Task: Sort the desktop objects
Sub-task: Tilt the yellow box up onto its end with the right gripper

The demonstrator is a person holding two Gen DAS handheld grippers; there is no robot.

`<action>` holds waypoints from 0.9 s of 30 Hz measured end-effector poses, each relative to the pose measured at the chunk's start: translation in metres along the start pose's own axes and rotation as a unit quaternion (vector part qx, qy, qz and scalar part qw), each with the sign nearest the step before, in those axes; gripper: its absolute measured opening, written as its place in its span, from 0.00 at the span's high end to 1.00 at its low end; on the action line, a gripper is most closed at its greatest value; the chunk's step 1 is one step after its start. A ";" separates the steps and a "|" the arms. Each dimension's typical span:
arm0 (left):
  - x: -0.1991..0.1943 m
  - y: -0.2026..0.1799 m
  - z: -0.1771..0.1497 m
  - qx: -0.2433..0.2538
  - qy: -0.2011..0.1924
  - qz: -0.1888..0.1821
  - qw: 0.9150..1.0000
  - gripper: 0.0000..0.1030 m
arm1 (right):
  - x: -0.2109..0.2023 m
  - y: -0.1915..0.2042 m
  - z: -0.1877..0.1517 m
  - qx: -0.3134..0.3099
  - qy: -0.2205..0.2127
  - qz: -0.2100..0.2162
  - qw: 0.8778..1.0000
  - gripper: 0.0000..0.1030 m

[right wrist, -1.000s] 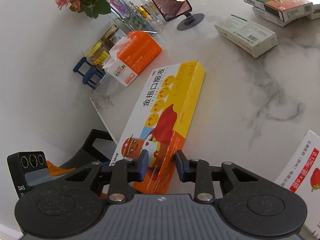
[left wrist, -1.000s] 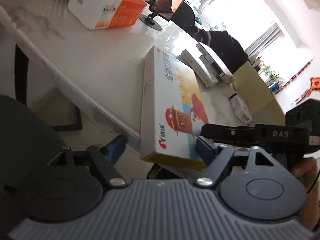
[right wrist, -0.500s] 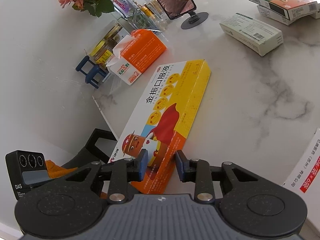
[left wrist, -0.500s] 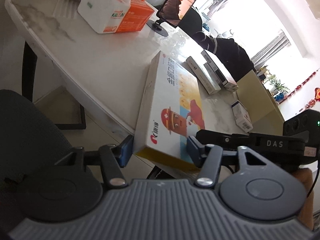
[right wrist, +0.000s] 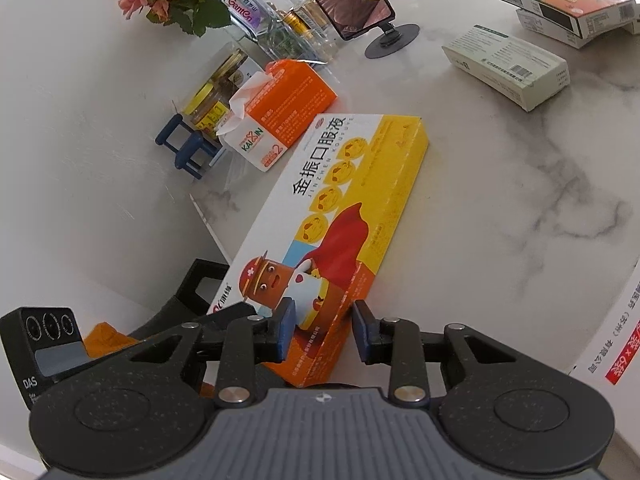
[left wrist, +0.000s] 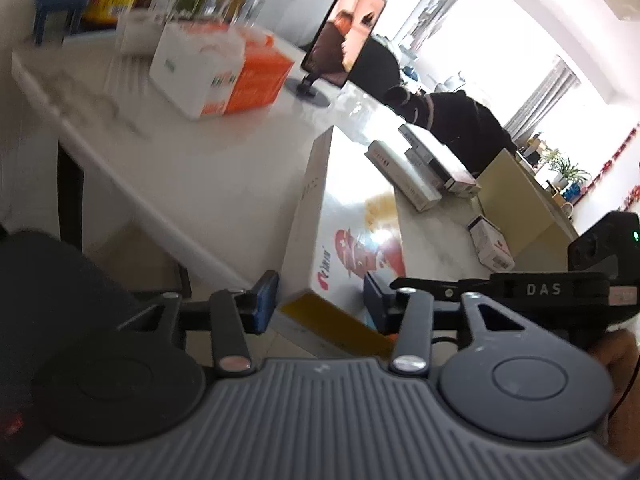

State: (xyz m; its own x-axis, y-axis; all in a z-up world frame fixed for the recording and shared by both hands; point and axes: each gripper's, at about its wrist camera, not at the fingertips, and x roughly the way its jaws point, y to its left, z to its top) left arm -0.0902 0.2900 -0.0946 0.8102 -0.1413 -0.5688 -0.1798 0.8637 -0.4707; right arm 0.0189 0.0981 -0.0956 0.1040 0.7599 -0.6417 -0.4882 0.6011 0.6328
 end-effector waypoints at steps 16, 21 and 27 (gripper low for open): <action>-0.007 -0.038 0.008 0.071 -0.033 -0.051 0.996 0.72 | -0.017 -0.011 0.002 0.032 -0.004 0.027 0.999 0.67; 0.002 -0.050 0.007 0.083 -0.023 -0.067 0.994 0.72 | -0.026 -0.014 0.003 0.042 -0.011 0.035 0.998 0.67; 0.006 -0.059 0.005 0.098 -0.016 -0.075 0.992 0.69 | -0.035 -0.016 0.007 0.054 -0.022 0.043 0.997 0.66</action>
State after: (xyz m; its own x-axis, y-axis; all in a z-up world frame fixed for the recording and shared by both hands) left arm -0.0725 0.2408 -0.0668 0.8374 -0.2634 -0.4789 0.0537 0.9116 -0.4075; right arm 0.0294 0.0630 -0.0802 0.1047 0.8181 -0.5654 -0.4011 0.5550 0.7288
